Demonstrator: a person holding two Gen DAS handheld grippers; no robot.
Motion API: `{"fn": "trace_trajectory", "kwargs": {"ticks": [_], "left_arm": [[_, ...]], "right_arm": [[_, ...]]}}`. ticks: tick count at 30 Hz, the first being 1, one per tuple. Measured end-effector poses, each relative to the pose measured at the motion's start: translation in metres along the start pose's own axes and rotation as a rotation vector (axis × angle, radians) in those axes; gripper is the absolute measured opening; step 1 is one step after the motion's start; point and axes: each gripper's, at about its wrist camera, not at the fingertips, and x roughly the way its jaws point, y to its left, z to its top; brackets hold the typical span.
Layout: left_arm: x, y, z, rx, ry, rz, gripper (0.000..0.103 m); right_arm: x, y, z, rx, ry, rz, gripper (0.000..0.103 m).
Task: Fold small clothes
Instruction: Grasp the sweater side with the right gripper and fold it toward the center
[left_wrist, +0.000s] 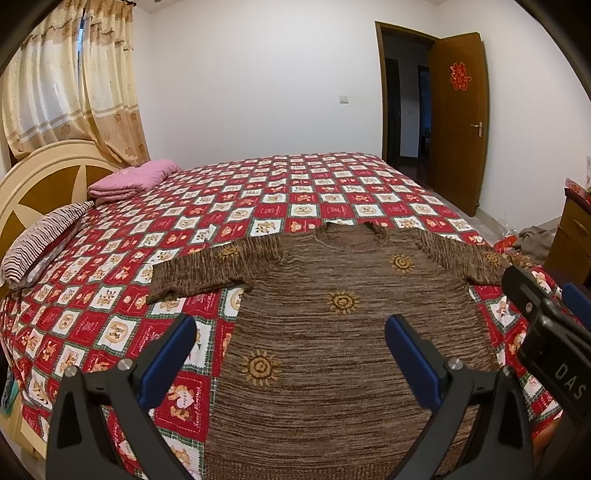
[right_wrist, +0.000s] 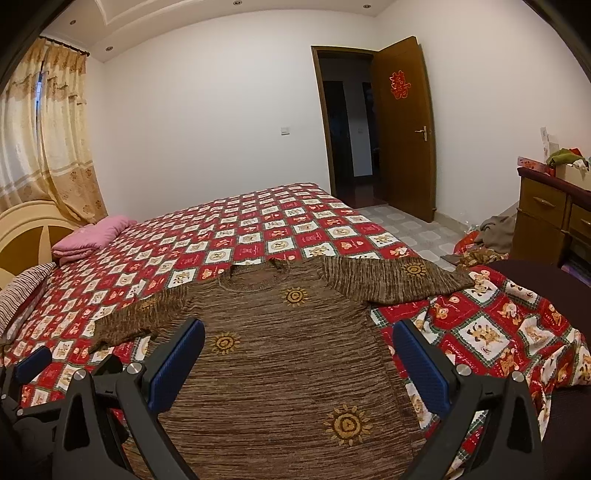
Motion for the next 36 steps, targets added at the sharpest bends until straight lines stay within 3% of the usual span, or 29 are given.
{"fn": "trace_trajectory", "kwargs": {"ticks": [10,15,18,22,23,24,26,32,36], "left_arm": [[0.017,0.003,-0.001,0.002,0.026,0.005,0.103],[0.034,0.009,-0.004,0.032,-0.024,0.045,0.103],[0.056,0.019,-0.004,0.036,-0.013,0.063,0.103],[0.091,0.035,0.0,0.006,0.029,0.065,0.103],[0.097,0.037,0.001,0.004,0.034,0.067,0.103],[0.104,0.039,0.002,0.004,0.038,0.07,0.103],[0.12,0.044,0.004,0.008,0.041,0.079,0.103],[0.163,0.063,0.006,-0.017,0.036,0.149,0.103],[0.196,0.075,0.004,-0.078,0.094,0.155,0.103]], "right_arm": [[0.014,0.002,-0.009,-0.057,-0.045,-0.018,0.102],[0.044,-0.017,-0.017,-0.005,0.038,0.0,0.102],[0.059,-0.04,-0.018,0.064,0.076,0.023,0.102],[0.086,-0.086,-0.013,0.169,0.13,0.006,0.101],[0.092,-0.1,-0.011,0.21,0.139,0.01,0.097],[0.099,-0.118,-0.008,0.26,0.15,0.018,0.091],[0.115,-0.159,-0.003,0.368,0.179,-0.009,0.06],[0.148,-0.281,0.01,0.654,0.185,-0.066,0.057],[0.172,-0.32,0.015,0.754,0.231,-0.072,0.057]]}}
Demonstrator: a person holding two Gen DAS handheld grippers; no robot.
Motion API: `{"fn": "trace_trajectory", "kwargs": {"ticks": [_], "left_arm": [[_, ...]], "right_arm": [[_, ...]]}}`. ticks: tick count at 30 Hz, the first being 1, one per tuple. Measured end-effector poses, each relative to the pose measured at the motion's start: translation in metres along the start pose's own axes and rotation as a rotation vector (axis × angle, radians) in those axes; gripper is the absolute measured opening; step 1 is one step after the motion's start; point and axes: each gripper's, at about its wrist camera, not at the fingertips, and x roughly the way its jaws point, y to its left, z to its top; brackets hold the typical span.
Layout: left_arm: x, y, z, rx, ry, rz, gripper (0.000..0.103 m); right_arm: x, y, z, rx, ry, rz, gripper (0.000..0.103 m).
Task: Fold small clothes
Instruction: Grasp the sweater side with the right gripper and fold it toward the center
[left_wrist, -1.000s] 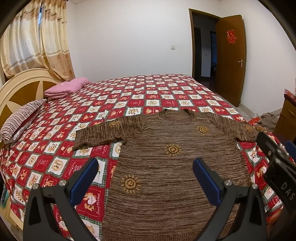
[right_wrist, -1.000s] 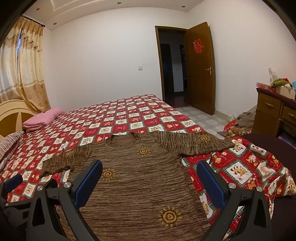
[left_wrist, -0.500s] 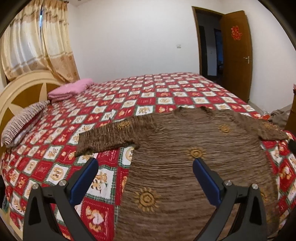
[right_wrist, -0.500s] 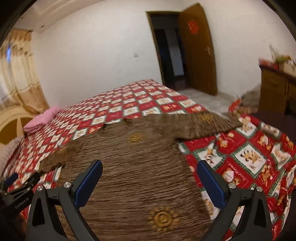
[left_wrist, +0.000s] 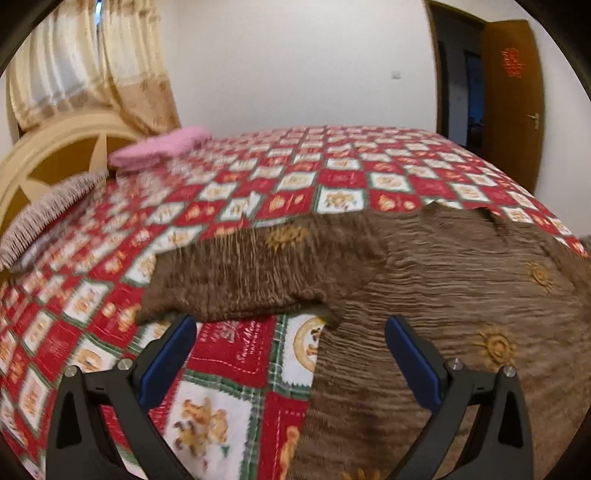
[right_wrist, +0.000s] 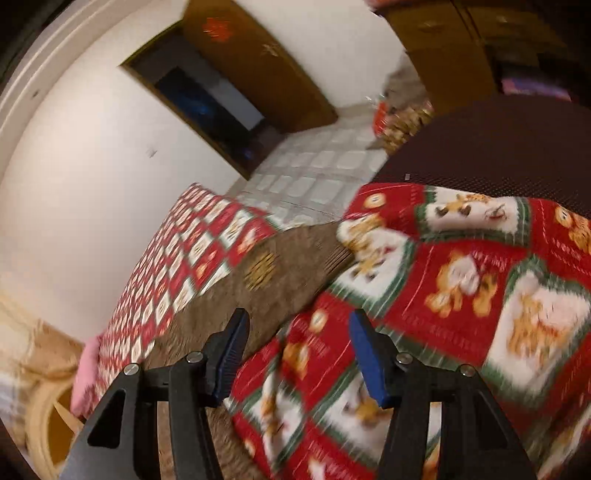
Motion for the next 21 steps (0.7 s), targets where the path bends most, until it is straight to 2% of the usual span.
{"fn": "trace_trajectory", "kwargs": {"ticks": [5,9,12,15,16,17,21], "left_arm": [[0.03,0.0,-0.009,-0.051,0.066,-0.009,0.103],[0.051,0.002,-0.018,-0.083,0.192,-0.099,0.103],[0.053,0.008,-0.018,-0.12,0.193,-0.134,0.103],[0.052,0.004,-0.019,-0.104,0.184,-0.119,0.103],[0.052,0.001,-0.019,-0.094,0.183,-0.11,0.103],[0.052,0.001,-0.019,-0.092,0.182,-0.109,0.103],[0.053,0.005,-0.019,-0.106,0.177,-0.127,0.103]], "right_arm": [[0.04,-0.008,0.016,0.068,0.074,0.017,0.055],[0.064,-0.007,0.024,0.086,0.082,-0.002,0.054],[0.073,-0.004,0.034,0.079,0.058,-0.023,0.053],[0.081,0.003,0.041,0.062,0.047,-0.036,0.053],[0.084,0.005,0.042,0.043,0.054,-0.056,0.047],[0.086,0.006,0.042,0.029,0.053,-0.074,0.037],[0.09,0.0,0.049,0.038,0.044,-0.114,0.015]]}}
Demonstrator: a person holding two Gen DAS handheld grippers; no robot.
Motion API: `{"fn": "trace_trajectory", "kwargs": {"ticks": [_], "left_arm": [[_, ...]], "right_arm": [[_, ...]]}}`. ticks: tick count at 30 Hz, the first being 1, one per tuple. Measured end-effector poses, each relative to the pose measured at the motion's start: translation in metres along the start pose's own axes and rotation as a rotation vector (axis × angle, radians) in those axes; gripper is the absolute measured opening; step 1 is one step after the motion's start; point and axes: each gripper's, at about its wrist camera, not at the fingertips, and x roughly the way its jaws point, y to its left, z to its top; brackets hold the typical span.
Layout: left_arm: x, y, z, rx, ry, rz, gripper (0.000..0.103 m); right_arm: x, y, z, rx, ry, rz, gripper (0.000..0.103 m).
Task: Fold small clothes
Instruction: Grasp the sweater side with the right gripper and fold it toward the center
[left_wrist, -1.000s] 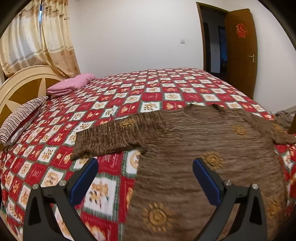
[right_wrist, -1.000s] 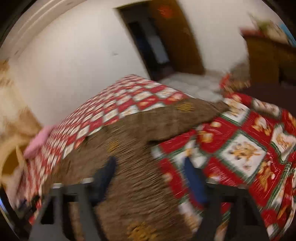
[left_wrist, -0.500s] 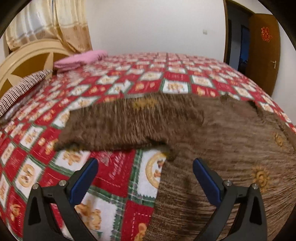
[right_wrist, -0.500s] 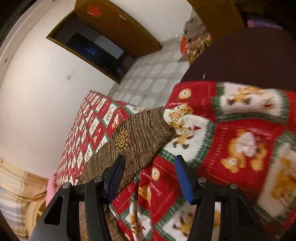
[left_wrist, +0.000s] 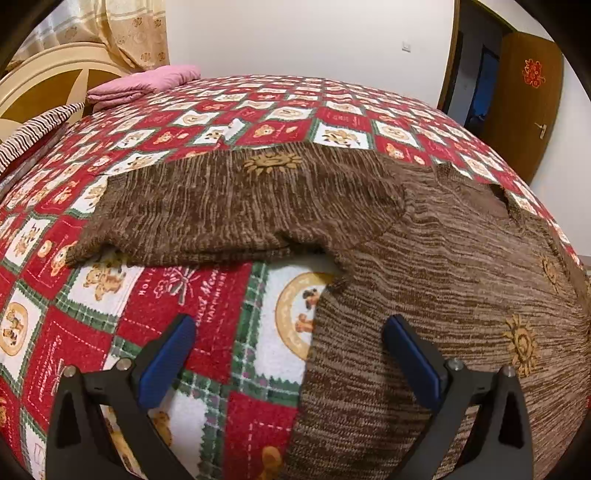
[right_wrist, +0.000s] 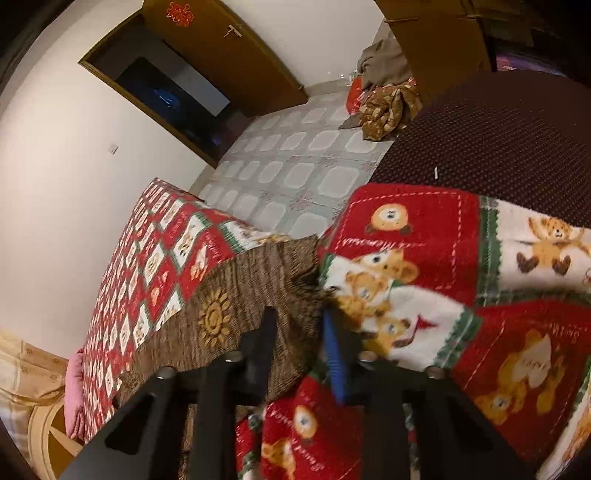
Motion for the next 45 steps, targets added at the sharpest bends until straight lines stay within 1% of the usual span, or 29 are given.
{"fn": "trace_trajectory", "kwargs": {"ticks": [1,2,4,6,8,9,11,13,15,18,19,21,22,24,26,28,30,33,34,35,36,37,38,39,41,42,43,45], "left_arm": [[0.0,0.0,0.0,0.0,-0.001,-0.001,0.103],[0.0,0.0,0.0,0.0,-0.001,0.0,0.103],[0.0,0.0,0.0,0.001,-0.002,0.0,0.103],[0.0,0.0,0.0,0.0,-0.003,-0.001,0.103],[0.0,-0.001,0.0,0.001,-0.002,0.001,0.103],[0.0,-0.001,0.0,0.001,-0.002,0.001,0.103],[0.0,-0.001,-0.001,0.001,-0.003,0.0,0.103],[-0.001,-0.001,0.0,0.0,-0.003,-0.001,0.103],[-0.001,-0.001,0.0,0.0,-0.004,-0.002,0.103],[-0.001,-0.001,0.0,-0.001,-0.005,-0.003,0.103],[-0.001,-0.001,0.0,-0.002,-0.006,-0.004,0.103],[-0.002,-0.001,0.0,-0.004,-0.008,-0.009,0.103],[-0.003,-0.001,0.0,-0.006,-0.009,-0.011,0.103],[-0.002,-0.001,0.001,-0.007,-0.012,-0.013,0.103],[-0.002,-0.001,0.0,-0.007,-0.014,-0.015,0.103],[-0.002,0.0,0.0,-0.008,-0.018,-0.019,0.103],[-0.002,0.0,0.001,-0.011,-0.021,-0.025,0.103],[-0.002,0.001,0.001,-0.014,-0.027,-0.032,0.103],[-0.001,0.001,0.001,-0.015,-0.029,-0.034,0.103],[-0.002,0.002,0.0,-0.016,-0.031,-0.036,0.103],[-0.002,0.002,0.0,-0.017,-0.032,-0.037,0.103],[-0.001,0.002,0.001,-0.017,-0.032,-0.037,0.103],[-0.001,0.002,0.0,-0.016,-0.031,-0.036,0.103],[-0.001,0.002,0.0,-0.016,-0.031,-0.036,0.103],[-0.001,0.001,0.001,-0.015,-0.032,-0.035,0.103],[0.0,0.001,0.002,-0.015,-0.033,-0.035,0.103],[-0.002,0.002,0.0,-0.016,-0.034,-0.037,0.103],[-0.002,0.002,-0.001,-0.014,-0.035,-0.035,0.103]], "right_arm": [[0.0,-0.003,0.0,0.009,0.002,0.0,0.009],[-0.001,-0.005,0.001,0.01,0.002,0.002,0.007],[-0.001,-0.006,0.0,-0.005,0.003,0.001,0.006],[-0.003,-0.002,-0.002,-0.034,0.007,-0.021,0.006],[-0.006,0.008,-0.003,-0.063,0.01,-0.028,0.005],[-0.011,0.016,-0.004,-0.087,0.0,-0.023,0.005],[-0.026,0.045,-0.009,-0.181,-0.048,-0.021,0.005],[-0.041,0.079,-0.019,-0.27,-0.076,0.015,0.005],[-0.05,0.114,-0.033,-0.352,-0.078,0.064,0.005],[-0.058,0.178,-0.071,-0.501,-0.064,0.162,0.005],[-0.058,0.201,-0.088,-0.557,-0.053,0.197,0.005],[-0.054,0.24,-0.126,-0.646,-0.019,0.267,0.005],[-0.05,0.259,-0.152,-0.693,0.011,0.308,0.005],[-0.038,0.284,-0.196,-0.765,0.06,0.351,0.005],[-0.018,0.3,-0.247,-0.84,0.119,0.361,0.005],[0.006,0.306,-0.29,-0.897,0.176,0.346,0.005],[0.026,0.303,-0.321,-0.938,0.223,0.343,0.005],[0.051,0.291,-0.349,-0.99,0.288,0.26,0.005],[0.051,0.287,-0.353,-0.998,0.296,0.279,0.006],[0.047,0.285,-0.352,-0.999,0.287,0.302,0.009],[0.043,0.283,-0.349,-0.993,0.297,0.326,0.013],[0.039,0.28,-0.344,-0.963,0.328,0.373,0.025],[0.035,0.277,-0.337,-0.926,0.341,0.414,0.039],[0.029,0.274,-0.328,-0.892,0.327,0.44,0.044],[0.016,0.272,-0.312,-0.831,0.244,0.448,0.046],[0.011,0.271,-0.301,-0.806,0.18,0.428,0.046],[0.009,0.271,-0.296,-0.806,0.149,0.413,0.046],[0.012,0.274,-0.294,-0.833,0.127,0.361,0.046]]}}
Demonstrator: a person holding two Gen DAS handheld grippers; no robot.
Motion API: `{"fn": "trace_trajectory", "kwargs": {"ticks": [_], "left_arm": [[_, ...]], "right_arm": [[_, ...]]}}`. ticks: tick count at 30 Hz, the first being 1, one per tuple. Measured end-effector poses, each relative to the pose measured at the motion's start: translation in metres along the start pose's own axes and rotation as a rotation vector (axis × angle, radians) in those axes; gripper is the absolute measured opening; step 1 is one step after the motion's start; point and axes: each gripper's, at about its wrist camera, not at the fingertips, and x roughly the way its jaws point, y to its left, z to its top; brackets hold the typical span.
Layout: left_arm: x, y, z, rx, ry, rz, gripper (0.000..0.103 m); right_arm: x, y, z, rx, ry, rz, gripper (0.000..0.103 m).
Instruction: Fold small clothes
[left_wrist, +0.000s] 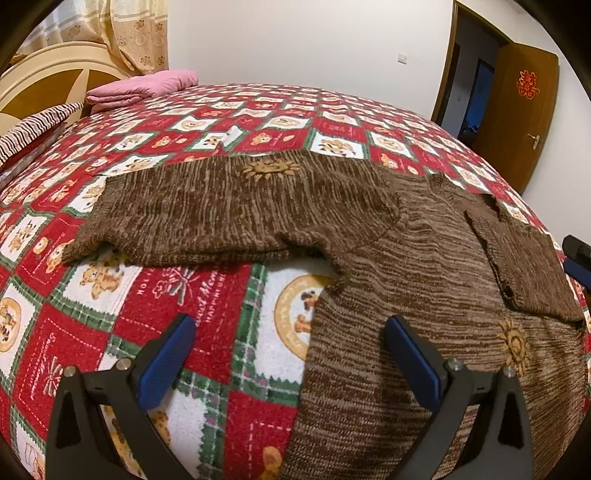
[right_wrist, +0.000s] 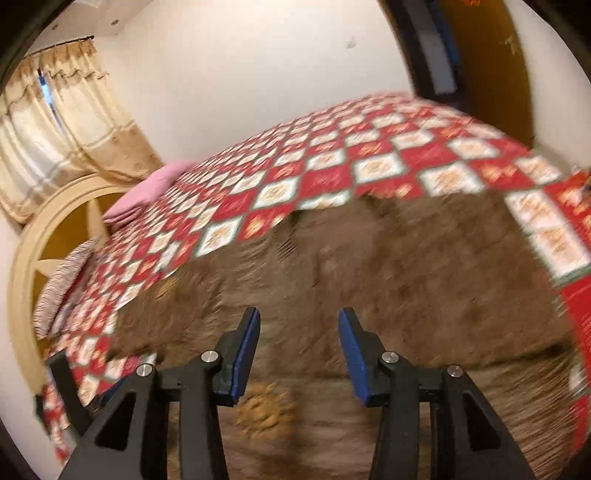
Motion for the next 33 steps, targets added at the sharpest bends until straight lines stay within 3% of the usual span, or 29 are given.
{"fn": "trace_trajectory", "kwargs": {"ticks": [4,7,11,16,23,27,31,33], "left_arm": [[0.0,0.0,0.0,0.001,-0.001,0.001,0.103],[0.0,0.0,0.0,0.002,-0.001,0.001,0.103],[0.0,0.0,0.0,0.001,-0.002,0.001,0.103],[0.0,0.0,-0.001,0.001,-0.003,0.0,0.103],[-0.003,0.005,-0.001,-0.007,0.015,-0.017,0.103],[-0.029,0.042,-0.001,-0.152,-0.018,-0.057,0.103],[-0.041,0.111,0.017,-0.35,-0.075,-0.029,0.103],[-0.037,0.139,0.026,-0.452,-0.068,-0.084,0.1]], "right_arm": [[0.029,0.017,-0.013,-0.083,0.08,-0.06,0.033],[0.051,0.028,-0.029,-0.152,0.128,-0.093,0.033],[0.057,0.034,-0.035,-0.202,0.096,-0.154,0.033],[0.056,0.029,-0.036,-0.179,0.081,-0.133,0.034],[0.029,0.027,-0.042,-0.157,-0.049,-0.141,0.034],[0.025,0.028,-0.042,-0.163,-0.073,-0.138,0.042],[0.028,0.029,-0.042,-0.165,-0.058,-0.145,0.045],[0.031,0.028,-0.041,-0.163,-0.046,-0.151,0.045]]}}
